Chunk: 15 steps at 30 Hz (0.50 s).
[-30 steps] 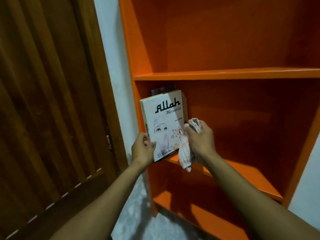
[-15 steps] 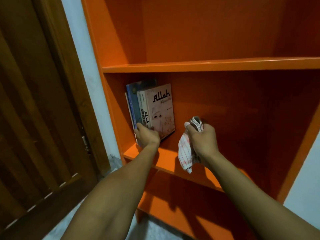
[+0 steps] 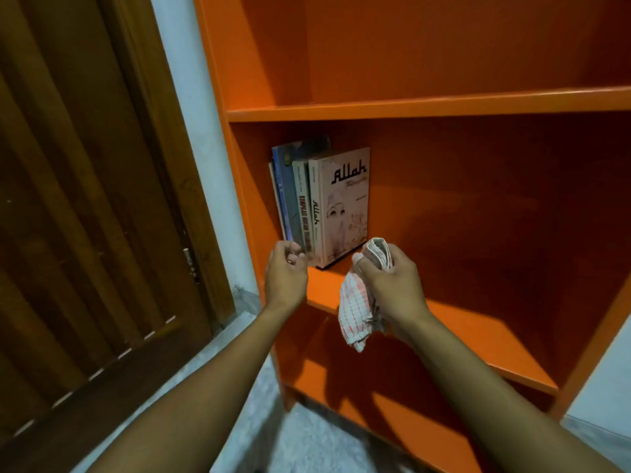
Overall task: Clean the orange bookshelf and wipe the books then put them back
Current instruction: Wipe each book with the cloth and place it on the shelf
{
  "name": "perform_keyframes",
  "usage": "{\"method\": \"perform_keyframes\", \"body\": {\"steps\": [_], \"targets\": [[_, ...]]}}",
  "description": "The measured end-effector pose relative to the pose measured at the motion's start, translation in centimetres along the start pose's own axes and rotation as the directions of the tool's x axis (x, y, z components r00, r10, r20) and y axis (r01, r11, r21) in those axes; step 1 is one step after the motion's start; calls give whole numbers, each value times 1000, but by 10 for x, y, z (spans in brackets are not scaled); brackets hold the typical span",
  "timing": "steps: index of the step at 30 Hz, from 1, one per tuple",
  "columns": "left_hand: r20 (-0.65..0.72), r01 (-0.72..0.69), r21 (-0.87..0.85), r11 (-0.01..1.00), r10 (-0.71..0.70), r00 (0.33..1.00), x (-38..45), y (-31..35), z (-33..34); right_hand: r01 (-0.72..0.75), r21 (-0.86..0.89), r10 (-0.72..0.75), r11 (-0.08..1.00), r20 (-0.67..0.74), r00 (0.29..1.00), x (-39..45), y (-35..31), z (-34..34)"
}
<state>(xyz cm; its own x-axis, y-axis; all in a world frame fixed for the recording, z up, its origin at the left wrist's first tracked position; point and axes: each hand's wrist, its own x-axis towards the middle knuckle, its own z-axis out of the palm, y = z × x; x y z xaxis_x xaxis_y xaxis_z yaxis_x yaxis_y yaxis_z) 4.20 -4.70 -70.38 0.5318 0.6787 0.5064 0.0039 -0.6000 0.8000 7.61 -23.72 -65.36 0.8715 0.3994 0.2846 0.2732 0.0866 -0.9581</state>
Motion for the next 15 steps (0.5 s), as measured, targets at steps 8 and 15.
{"method": "perform_keyframes", "body": {"steps": [8,15], "targets": [[103,196,114,974,-208,973,-96,-82,-102,-168,-54,175,984,156,972,-51,37,48],[240,447,282,849,-514,824,-191,-156,-138,-320,-174,359,931,285,889,-100,92,97]]}}
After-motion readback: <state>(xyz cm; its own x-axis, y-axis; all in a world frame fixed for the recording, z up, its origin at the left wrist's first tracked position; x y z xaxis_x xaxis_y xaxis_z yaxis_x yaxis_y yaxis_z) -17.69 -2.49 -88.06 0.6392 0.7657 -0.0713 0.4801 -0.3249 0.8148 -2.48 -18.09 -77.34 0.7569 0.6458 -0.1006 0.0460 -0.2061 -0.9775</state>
